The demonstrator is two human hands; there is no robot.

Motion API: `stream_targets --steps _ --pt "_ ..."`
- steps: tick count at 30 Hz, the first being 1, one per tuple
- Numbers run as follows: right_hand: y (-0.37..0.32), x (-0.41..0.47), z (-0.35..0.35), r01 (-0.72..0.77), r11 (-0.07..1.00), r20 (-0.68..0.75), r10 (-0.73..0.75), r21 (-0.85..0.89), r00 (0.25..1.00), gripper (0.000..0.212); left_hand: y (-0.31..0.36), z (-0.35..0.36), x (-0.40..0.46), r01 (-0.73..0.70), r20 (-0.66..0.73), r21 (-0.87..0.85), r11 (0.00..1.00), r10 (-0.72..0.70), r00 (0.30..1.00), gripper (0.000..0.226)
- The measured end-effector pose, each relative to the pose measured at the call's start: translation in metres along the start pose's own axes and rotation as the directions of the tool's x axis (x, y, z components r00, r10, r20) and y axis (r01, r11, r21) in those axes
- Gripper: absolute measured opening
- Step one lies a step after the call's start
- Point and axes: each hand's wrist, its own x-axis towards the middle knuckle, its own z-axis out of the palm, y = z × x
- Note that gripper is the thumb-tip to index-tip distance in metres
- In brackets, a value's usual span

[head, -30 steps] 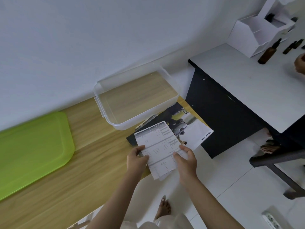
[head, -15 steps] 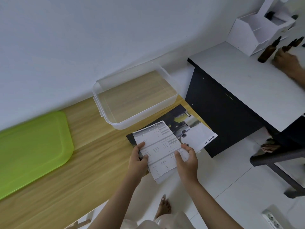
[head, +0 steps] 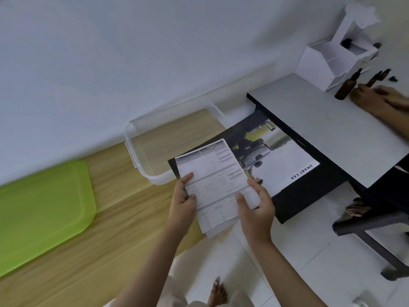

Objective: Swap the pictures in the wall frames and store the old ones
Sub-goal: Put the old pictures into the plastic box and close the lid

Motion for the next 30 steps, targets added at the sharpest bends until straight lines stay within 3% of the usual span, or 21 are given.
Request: stream_targets --steps 5,13,19,30 --pt "-0.019 0.02 0.034 0.007 1.0 0.045 -0.006 -0.013 0.999 0.037 0.021 -0.02 0.019 -0.041 -0.052 -0.025 0.999 0.04 0.998 0.049" --pt "-0.024 0.055 0.122 -0.037 0.999 0.116 0.041 -0.037 0.992 0.028 0.038 -0.066 0.087 -0.02 -0.254 0.115 0.993 0.049 0.966 0.043" --pt "-0.016 0.106 0.179 -0.278 0.959 0.074 0.282 -0.057 0.957 0.029 0.042 -0.095 0.149 0.069 -0.344 0.13 0.989 -0.02 0.939 0.041" --pt "0.005 0.162 0.216 -0.548 0.829 -0.037 0.547 -0.111 0.836 0.037 0.024 -0.101 0.205 0.286 -0.44 0.02 0.958 -0.249 0.863 0.052"
